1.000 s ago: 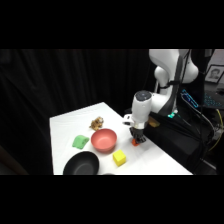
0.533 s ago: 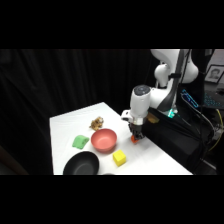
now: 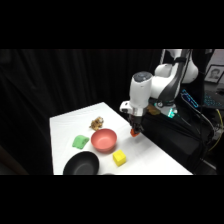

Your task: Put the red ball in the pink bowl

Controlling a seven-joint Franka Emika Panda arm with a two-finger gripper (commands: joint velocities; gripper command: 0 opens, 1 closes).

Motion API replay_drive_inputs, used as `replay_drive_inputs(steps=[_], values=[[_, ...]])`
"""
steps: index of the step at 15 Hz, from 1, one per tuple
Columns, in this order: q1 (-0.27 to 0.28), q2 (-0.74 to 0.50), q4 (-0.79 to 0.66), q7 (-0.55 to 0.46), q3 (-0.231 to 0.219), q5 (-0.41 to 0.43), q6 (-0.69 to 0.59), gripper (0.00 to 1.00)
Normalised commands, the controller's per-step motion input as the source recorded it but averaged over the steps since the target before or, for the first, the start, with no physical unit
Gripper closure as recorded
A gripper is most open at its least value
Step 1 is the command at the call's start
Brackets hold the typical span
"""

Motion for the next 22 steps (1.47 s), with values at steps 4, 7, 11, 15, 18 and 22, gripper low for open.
replay_drive_inputs(steps=[4, 7, 11, 15, 18, 22], values=[[-0.21, -0.46, -0.02, -0.12, 0.178, -0.04, -0.35, 0.97], [-0.188, -0.3, 0.09, -0.17, 0.147, 0.011, -0.31, 0.97], [-0.18, -0.07, 0.24, -0.19, 0.087, 0.018, -0.24, 0.97], [-0.172, 0.16, 0.37, -0.19, 0.015, -0.002, -0.16, 0.98], [-0.13, 0.27, 0.42, -0.17, -0.029, -0.011, -0.13, 0.98], [-0.087, 0.33, 0.44, -0.15, -0.062, -0.018, -0.1, 0.98]])
